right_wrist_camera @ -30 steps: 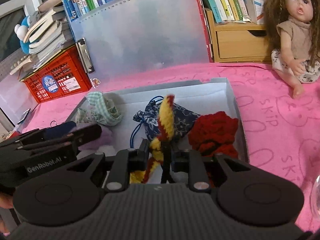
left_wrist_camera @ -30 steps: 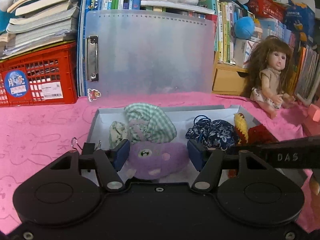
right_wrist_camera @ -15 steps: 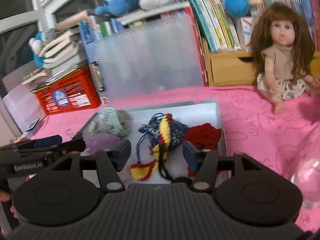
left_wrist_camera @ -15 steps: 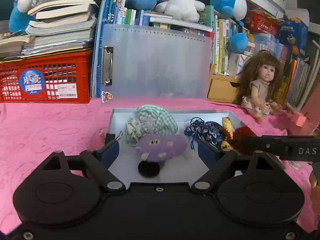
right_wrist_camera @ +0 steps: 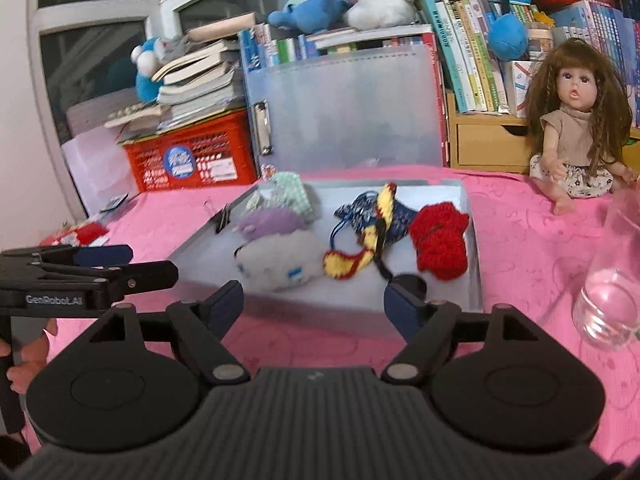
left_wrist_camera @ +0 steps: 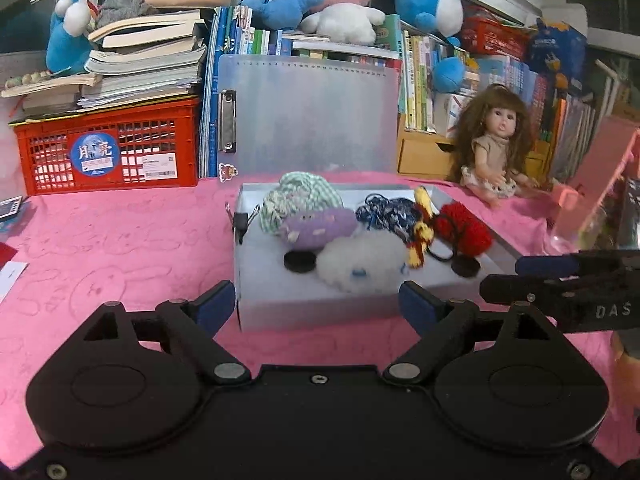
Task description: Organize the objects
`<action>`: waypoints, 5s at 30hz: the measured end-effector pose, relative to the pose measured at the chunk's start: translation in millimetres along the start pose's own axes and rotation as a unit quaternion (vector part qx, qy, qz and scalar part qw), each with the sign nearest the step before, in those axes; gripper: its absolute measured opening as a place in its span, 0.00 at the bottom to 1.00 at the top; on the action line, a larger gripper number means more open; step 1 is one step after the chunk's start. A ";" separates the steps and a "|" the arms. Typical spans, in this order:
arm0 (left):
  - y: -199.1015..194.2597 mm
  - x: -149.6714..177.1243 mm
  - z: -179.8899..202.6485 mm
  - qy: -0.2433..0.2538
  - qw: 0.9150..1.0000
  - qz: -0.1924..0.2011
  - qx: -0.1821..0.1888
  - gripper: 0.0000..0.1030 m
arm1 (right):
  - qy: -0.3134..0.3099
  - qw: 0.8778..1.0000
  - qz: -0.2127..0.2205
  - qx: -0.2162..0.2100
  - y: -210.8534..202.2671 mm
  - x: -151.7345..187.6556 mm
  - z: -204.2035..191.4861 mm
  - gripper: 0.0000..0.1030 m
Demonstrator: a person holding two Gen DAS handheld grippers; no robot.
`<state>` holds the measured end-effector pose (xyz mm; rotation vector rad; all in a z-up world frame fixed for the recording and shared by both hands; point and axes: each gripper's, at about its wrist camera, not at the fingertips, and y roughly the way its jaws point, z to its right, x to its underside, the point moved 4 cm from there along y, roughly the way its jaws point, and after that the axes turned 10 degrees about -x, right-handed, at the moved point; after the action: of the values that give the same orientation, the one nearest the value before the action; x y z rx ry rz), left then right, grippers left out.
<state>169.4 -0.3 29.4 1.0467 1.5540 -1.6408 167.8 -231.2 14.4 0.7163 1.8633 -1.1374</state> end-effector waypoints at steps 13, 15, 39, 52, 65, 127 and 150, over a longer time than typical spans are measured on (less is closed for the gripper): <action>-36.9 37.7 -3.4 0.017 1.000 0.008 -0.022 0.89 | 0.011 1.000 -0.021 0.003 -7.3 34.3 1.7 0.85; -39.9 41.7 -6.7 0.018 0.999 0.009 -0.031 0.89 | 0.010 1.000 -0.026 0.005 -6.6 38.4 1.6 0.85; -39.2 83.8 -33.6 -0.015 0.998 -0.017 -0.056 0.81 | -0.031 0.998 -0.045 0.016 -1.3 54.6 -16.3 0.85; -45.5 81.4 -39.8 -0.037 0.998 0.003 -0.056 0.56 | -0.023 0.999 -0.013 0.029 -10.4 52.9 -12.4 0.81; -48.6 80.7 -35.1 -0.026 0.998 0.002 -0.050 0.51 | -0.060 0.997 -0.029 0.040 -5.3 55.1 -23.3 0.62; -52.3 79.5 -3.5 -0.050 0.999 0.011 -0.005 0.30 | -0.073 0.996 -0.027 0.047 -5.9 55.9 -25.2 0.30; -29.2 43.7 18.9 -0.009 1.000 0.007 -0.015 0.30 | -0.069 0.996 -0.006 0.063 -15.8 34.7 -13.4 0.30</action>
<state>120.9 -13.1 5.0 1.0218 1.5506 -1.6091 133.2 -224.2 -5.2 0.6805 1.6940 -1.2883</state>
